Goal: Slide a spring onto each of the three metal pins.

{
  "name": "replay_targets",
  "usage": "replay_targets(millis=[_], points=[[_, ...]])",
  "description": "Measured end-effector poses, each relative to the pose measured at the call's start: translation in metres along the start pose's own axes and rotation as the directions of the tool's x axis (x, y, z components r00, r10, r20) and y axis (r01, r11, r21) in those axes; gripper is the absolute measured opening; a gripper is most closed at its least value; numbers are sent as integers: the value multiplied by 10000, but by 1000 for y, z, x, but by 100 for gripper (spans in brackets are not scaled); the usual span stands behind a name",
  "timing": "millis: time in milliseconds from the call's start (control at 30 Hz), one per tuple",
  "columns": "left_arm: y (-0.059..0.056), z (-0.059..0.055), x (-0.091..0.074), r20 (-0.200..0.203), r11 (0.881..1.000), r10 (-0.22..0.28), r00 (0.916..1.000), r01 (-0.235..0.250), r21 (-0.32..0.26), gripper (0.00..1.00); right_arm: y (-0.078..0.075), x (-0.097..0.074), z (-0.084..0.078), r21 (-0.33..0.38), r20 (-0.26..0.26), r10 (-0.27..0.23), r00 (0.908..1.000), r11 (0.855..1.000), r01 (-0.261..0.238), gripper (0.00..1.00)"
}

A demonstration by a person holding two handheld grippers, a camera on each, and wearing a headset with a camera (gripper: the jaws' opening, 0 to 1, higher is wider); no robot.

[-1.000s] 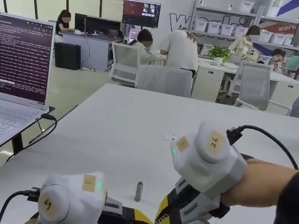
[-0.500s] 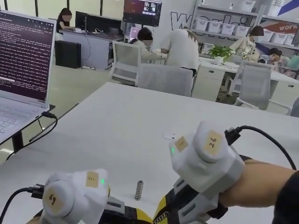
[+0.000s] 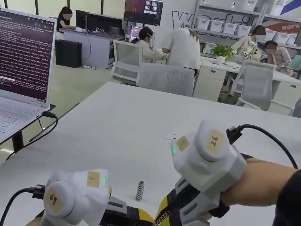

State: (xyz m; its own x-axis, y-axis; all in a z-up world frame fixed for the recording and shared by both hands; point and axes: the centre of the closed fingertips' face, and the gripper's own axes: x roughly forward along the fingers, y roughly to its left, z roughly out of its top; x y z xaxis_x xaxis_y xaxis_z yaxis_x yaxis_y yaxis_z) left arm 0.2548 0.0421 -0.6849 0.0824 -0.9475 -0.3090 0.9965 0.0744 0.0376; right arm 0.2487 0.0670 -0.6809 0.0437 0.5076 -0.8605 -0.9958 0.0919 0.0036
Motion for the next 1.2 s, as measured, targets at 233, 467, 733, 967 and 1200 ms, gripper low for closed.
replay_targets(millis=[233, 467, 733, 967, 1200], points=[[2, -1, 0, -29, 10000, 87, 10000, -87, 41, 7, -1, -2, -3, 20, -206, -24, 9998, 10000, 25, 8], [4, -1, 0, 12, 9997, 172, 9999, -172, -182, 16, -3, -4, -7, 103, -317, -64, 9995, 9999, 67, 8], [9, -3, -5, 71, 9963, 515, 9986, -509, -696, 36, -6, -8, -17, 287, -430, -170, 9989, 9994, 182, 8], [19, -9, -15, -75, 9890, 1077, 9942, -1079, -1010, 53, -8, -12, -25, 434, -509, -249, 9984, 9987, 271, 8], [28, -19, -26, -213, 9748, 1588, 9871, -1601, -1553, 63, -11, -15, -31, 621, -553, -358, 9978, 9973, 392, 8]])
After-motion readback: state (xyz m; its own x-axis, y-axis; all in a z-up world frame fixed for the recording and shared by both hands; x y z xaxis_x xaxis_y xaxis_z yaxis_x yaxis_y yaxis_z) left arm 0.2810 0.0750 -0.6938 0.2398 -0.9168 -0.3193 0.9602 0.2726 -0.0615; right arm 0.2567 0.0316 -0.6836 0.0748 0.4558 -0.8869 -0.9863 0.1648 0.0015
